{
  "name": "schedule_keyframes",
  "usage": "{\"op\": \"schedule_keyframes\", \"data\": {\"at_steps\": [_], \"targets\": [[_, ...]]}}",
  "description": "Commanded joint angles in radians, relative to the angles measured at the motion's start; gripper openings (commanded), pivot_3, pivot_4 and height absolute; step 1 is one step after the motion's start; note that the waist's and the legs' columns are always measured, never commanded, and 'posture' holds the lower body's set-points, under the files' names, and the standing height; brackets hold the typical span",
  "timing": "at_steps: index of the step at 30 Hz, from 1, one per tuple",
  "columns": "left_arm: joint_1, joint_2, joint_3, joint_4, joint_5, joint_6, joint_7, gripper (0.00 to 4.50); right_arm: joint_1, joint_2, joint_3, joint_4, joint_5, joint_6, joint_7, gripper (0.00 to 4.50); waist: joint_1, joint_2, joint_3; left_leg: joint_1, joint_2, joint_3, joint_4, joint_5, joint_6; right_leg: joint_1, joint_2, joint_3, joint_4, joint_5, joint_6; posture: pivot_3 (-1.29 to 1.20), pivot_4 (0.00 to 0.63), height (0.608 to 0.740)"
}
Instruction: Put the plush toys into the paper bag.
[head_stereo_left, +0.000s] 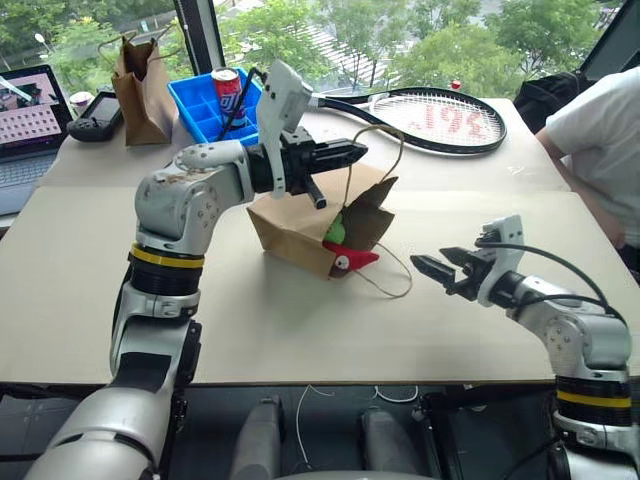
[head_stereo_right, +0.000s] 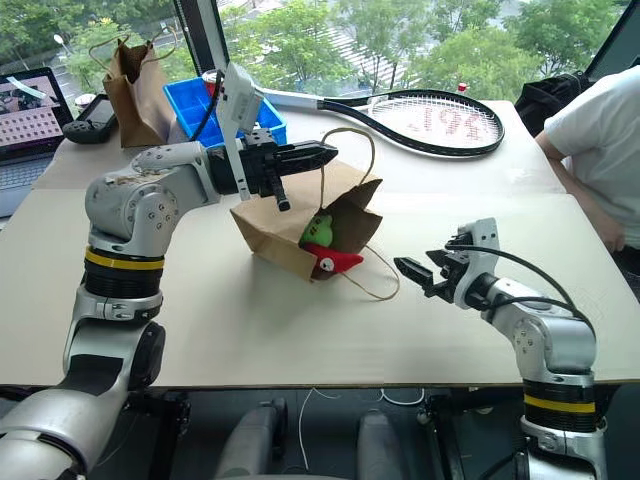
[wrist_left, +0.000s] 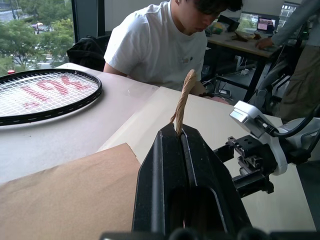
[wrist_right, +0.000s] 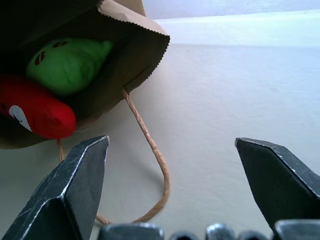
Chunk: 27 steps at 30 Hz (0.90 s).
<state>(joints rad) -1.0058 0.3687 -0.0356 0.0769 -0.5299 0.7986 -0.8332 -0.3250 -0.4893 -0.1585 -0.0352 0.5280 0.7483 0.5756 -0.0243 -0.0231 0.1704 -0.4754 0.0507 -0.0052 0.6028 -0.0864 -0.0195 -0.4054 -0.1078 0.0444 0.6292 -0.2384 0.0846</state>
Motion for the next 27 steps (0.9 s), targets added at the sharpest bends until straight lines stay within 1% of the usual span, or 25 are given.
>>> {"op": "schedule_keyframes", "data": {"at_steps": [1,5,8,13,14,17,18,19,22,25,27], "targets": [[-0.010,0.006,0.020,-0.028,0.001,-0.027,0.008,0.00,-0.035,0.021,0.072,0.099,-0.098,-0.157,0.032,4.48,0.003,0.000,0.000,0.000,0.000,0.000,0.000,0.000,0.000,0.000,0.000,0.000,0.000,0.001,0.001,0.00,0.150,0.740],[-0.008,0.014,0.028,-0.035,-0.002,-0.025,0.017,0.00,-0.034,0.042,0.134,0.152,-0.165,-0.247,0.057,4.48,0.007,0.000,0.000,-0.001,-0.001,0.000,0.001,0.000,0.000,0.001,0.000,0.000,-0.001,0.001,0.001,0.00,0.150,0.740],[-0.005,0.018,0.032,-0.040,-0.003,-0.022,0.024,0.00,-0.023,0.041,0.150,0.165,-0.193,-0.279,0.064,3.79,0.007,0.000,0.000,0.000,-0.001,0.000,0.001,0.000,0.000,0.001,0.000,0.000,-0.001,0.001,0.001,0.00,0.150,0.740],[-0.002,0.024,0.034,-0.040,-0.005,-0.023,0.029,0.00,-0.004,0.025,0.140,0.129,-0.191,-0.288,0.095,2.08,0.007,0.000,0.000,0.000,0.000,0.000,0.000,0.000,0.000,0.001,0.000,0.000,0.000,0.001,0.001,0.00,0.150,0.740],[-0.003,0.025,0.034,-0.036,-0.003,-0.026,0.030,0.00,-0.001,0.016,0.134,0.112,-0.177,-0.282,0.113,1.62,0.007,0.000,0.000,0.000,0.000,0.000,0.000,0.000,0.000,0.001,0.000,0.000,-0.001,0.001,0.001,0.00,0.150,0.740],[-0.011,0.028,0.042,-0.021,0.000,-0.033,0.037,0.00,0.002,-0.003,0.103,0.056,-0.104,-0.226,0.174,0.69,0.008,0.000,0.000,0.000,0.000,0.000,0.000,0.000,0.000,0.001,0.000,0.000,-0.001,0.001,0.001,0.00,0.150,0.740],[-0.012,0.030,0.044,-0.019,0.000,-0.034,0.038,0.00,0.003,-0.007,0.089,0.036,-0.065,-0.189,0.194,0.24,0.009,0.000,0.000,0.000,0.000,0.000,0.000,0.000,0.000,0.001,0.000,0.000,-0.001,0.001,0.001,0.00,0.150,0.740],[-0.011,0.032,0.045,-0.019,0.000,-0.034,0.037,0.00,0.004,-0.016,0.072,0.007,-0.016,-0.138,0.214,0.07,0.009,0.000,0.000,0.000,0.000,0.000,0.000,0.000,0.000,0.001,0.000,0.000,-0.001,0.001,0.001,0.00,0.150,0.740],[-0.011,0.049,0.043,-0.009,0.010,-0.051,0.025,0.00,-0.018,-0.044,0.001,-0.082,0.139,0.009,0.241,0.07,0.010,0.000,0.000,-0.001,0.000,0.000,0.000,0.000,0.000,0.001,0.000,0.000,0.000,0.001,0.001,0.00,0.150,0.740],[-0.026,0.074,0.058,0.023,0.021,-0.075,0.023,0.00,-0.076,-0.075,-0.089,-0.172,0.356,0.174,0.240,0.07,0.009,0.000,0.000,0.000,0.000,0.000,0.000,0.000,0.000,0.001,0.000,0.000,0.000,0.001,0.000,0.00,0.150,0.740],[-0.035,0.091,0.069,0.038,0.025,-0.085,0.020,0.00,-0.123,-0.090,-0.128,-0.212,0.473,0.253,0.224,0.07,0.008,0.000,0.000,0.000,0.000,0.000,0.000,0.000,0.000,0.000,0.000,0.000,0.000,0.001,0.000,0.00,0.150,0.740]]}}
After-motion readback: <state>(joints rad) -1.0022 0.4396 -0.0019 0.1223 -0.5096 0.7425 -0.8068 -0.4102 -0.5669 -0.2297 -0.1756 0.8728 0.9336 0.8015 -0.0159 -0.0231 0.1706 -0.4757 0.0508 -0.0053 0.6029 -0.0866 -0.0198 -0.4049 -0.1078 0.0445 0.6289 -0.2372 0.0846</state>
